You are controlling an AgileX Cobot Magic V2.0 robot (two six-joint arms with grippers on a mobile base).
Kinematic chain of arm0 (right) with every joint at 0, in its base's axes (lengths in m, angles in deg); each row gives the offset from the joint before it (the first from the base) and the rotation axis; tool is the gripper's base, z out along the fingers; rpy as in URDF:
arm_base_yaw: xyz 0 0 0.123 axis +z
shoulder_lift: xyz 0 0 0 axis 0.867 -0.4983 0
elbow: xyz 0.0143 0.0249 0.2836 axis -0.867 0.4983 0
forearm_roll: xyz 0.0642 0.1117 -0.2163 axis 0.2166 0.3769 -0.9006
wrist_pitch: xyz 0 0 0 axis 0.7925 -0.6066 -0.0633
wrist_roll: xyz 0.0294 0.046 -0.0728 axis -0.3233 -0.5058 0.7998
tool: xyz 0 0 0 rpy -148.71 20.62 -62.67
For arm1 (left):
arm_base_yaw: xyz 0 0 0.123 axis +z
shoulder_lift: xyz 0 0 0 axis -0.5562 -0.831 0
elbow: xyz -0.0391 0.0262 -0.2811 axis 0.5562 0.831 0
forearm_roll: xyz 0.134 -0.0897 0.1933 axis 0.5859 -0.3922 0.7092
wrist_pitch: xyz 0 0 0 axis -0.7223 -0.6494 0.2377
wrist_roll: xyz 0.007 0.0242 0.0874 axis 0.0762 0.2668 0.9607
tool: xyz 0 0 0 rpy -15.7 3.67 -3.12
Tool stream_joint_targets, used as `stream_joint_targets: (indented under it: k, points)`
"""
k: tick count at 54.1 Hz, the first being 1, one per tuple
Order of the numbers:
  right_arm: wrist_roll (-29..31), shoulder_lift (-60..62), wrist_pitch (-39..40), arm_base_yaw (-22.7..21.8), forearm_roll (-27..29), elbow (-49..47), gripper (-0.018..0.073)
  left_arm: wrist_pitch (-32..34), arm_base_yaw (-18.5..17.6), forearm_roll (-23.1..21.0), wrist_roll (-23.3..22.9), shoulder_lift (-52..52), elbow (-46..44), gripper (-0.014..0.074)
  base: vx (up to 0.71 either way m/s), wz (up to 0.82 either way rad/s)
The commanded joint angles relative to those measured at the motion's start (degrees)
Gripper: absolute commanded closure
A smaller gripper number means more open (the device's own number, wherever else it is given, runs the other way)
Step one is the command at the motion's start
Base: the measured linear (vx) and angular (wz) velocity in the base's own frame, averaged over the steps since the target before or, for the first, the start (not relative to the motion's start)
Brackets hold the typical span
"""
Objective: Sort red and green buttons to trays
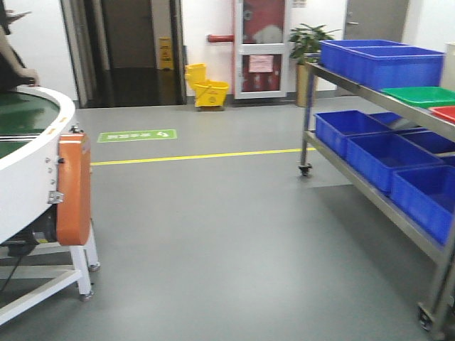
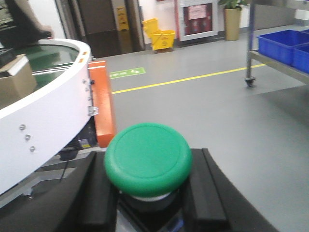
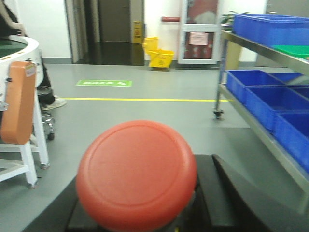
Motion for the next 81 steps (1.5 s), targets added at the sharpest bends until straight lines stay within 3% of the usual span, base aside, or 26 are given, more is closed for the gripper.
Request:
stream_joint_targets:
  k: [1,81]
  points:
    - [0.1,0.1,3.7,-0.2,-0.4,-1.9,0.0559,4.5,-0.2,-0.4,-0.5,-0.1,-1.7,0.0594,0.37,0.37]
    - [0.1,-0.4,3.1,-0.2,-0.4,-1.9,0.0559,4.5,-0.2,-0.4,-0.5,-0.4,-1.7,0.0594,0.58,-0.02]
